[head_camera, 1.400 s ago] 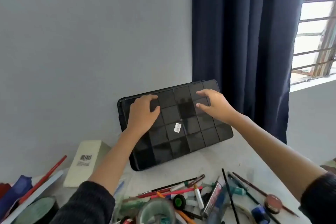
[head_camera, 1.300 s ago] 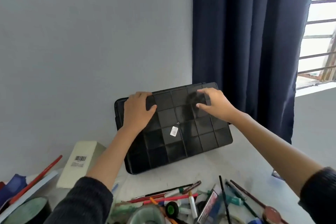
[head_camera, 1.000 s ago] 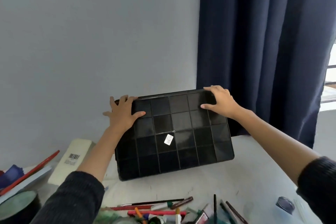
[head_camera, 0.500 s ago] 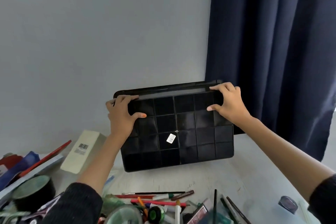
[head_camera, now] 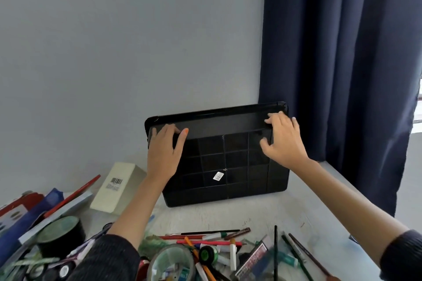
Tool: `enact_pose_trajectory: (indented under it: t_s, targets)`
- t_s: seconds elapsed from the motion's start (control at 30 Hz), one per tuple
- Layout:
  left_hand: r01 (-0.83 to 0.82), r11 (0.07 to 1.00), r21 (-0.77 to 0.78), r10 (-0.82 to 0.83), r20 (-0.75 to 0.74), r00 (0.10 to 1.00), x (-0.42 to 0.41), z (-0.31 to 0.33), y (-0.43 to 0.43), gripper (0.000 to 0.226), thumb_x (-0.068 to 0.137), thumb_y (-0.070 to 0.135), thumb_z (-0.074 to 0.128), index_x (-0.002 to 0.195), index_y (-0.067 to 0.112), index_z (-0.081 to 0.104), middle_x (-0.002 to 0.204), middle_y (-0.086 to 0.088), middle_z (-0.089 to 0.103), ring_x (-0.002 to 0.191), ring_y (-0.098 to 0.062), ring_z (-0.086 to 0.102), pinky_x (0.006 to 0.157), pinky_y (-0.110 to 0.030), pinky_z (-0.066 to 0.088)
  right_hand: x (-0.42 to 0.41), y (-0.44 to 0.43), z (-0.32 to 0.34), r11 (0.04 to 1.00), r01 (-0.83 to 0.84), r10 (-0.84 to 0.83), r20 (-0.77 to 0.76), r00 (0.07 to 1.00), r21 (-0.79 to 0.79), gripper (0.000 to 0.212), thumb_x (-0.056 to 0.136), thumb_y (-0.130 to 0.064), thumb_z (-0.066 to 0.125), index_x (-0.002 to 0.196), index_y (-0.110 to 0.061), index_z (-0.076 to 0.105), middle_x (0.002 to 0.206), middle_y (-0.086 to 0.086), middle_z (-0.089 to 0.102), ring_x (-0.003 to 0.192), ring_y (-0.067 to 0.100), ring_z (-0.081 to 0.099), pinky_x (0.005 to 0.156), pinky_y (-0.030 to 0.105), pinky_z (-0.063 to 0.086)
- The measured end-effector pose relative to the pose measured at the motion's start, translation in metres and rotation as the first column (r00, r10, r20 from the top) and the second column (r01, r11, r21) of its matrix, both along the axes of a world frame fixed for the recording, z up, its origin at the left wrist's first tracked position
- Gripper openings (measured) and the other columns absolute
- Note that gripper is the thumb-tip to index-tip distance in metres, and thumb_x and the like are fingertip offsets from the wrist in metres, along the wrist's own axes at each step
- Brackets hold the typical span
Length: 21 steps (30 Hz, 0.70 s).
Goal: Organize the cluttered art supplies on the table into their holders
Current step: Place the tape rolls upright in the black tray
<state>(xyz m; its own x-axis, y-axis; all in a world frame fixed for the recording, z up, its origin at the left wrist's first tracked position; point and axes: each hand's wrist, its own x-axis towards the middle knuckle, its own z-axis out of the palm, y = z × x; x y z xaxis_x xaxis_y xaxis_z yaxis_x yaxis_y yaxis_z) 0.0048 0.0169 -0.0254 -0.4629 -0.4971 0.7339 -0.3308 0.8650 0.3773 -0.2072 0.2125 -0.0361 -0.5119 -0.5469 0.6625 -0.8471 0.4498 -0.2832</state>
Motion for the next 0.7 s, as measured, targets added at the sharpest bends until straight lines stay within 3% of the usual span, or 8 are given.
enact_pose_trajectory:
  t_s: [0.07,0.13,0.23,0.37,0.47,0.57,0.63,0.7]
  targets:
    - [-0.017,0.998,-0.060,0.018,0.030,0.999,-0.001,0.000,0.001,0.033,0.097,0.037,0.041,0.100,0.010,0.060,0.102,-0.004,0.064,0.098,-0.021,0.057,0.095,-0.033,0.036,0.008,0.000,0.006,0.997,-0.077,0.078,0.017,0.997,-0.021,0.040,0.084,-0.032,0.048,0.119,-0.014,0.053,0.126,0.002,0.054,0.128,0.021,0.040,0.115,0.042,0.010]
    - [-0.053,0.986,-0.160,0.067,0.084,0.994,-0.003,-0.002,0.000,0.026,0.097,0.031,0.046,0.100,0.011,0.061,0.101,-0.005,0.062,0.095,-0.023,0.056,0.085,-0.033,0.037,0.013,-0.005,0.014,0.994,-0.105,0.106,0.024,0.994,-0.032,0.040,0.091,-0.040,0.041,0.123,-0.018,0.052,0.124,0.001,0.054,0.121,0.019,0.044,0.113,0.040,0.016]
    - [-0.089,0.972,-0.215,0.120,0.132,0.984,0.000,-0.004,-0.001,0.023,0.093,0.031,0.048,0.099,0.014,0.062,0.104,-0.006,0.060,0.096,-0.026,0.052,0.080,-0.038,0.038,0.011,-0.015,0.023,0.996,-0.057,0.058,-0.018,0.998,0.062,0.055,0.092,-0.046,0.048,0.137,-0.015,0.040,0.127,0.009,0.045,0.118,0.025,0.042,0.104,0.038,0.030]
    - [-0.023,0.984,-0.177,0.050,0.149,0.988,0.009,-0.002,-0.002,0.021,0.089,0.035,0.059,0.095,0.015,0.063,0.105,-0.004,0.056,0.097,-0.023,0.049,0.080,-0.031,0.032,0.003,-0.018,0.030,0.977,-0.012,0.043,-0.142,0.989,0.213,0.064,0.087,-0.053,0.051,0.140,-0.019,0.041,0.138,0.012,0.036,0.129,0.029,0.031,0.108,0.042,0.020]
    - [-0.001,0.988,-0.151,0.018,0.112,0.994,0.012,0.000,-0.005,0.030,0.084,0.038,0.065,0.103,0.015,0.061,0.125,-0.007,0.048,0.117,-0.025,0.044,0.095,-0.033,0.031,0.001,-0.020,0.039,0.941,-0.087,0.092,0.002,0.996,0.328,0.062,0.089,-0.050,0.050,0.143,-0.022,0.035,0.137,0.008,0.042,0.133,0.024,0.029,0.114,0.042,0.007]
    - [0.097,0.995,-0.039,-0.089,0.171,0.981,0.017,0.007,-0.007,0.059,0.085,0.048,0.061,0.134,0.022,0.043,0.146,-0.006,0.035,0.137,-0.022,0.028,0.113,-0.039,0.016,0.005,-0.018,0.051,0.921,-0.120,0.102,0.068,0.992,0.371,0.065,0.084,-0.047,0.061,0.140,-0.023,0.039,0.129,0.007,0.046,0.124,0.025,0.034,0.108,0.039,0.022]
    - [0.144,0.990,0.004,-0.141,0.250,0.958,0.019,0.015,-0.007,0.063,0.084,0.055,0.057,0.137,0.024,0.041,0.138,-0.002,0.047,0.133,-0.019,0.036,0.116,-0.036,0.009,0.005,-0.013,0.059,0.895,-0.161,0.107,0.152,0.983,0.416,0.067,0.079,-0.046,0.068,0.135,-0.019,0.045,0.124,0.005,0.048,0.120,0.025,0.036,0.104,0.039,0.029]
    - [0.158,0.982,0.108,-0.182,0.275,0.944,0.022,0.022,-0.005,0.053,0.081,0.055,0.062,0.125,0.026,0.055,0.121,0.004,0.061,0.118,-0.017,0.050,0.111,-0.036,0.027,0.004,-0.008,0.061,0.879,-0.241,0.130,0.280,0.951,0.411,0.064,0.072,-0.046,0.075,0.125,-0.017,0.052,0.119,0.002,0.053,0.112,0.022,0.045,0.099,0.037,0.038]
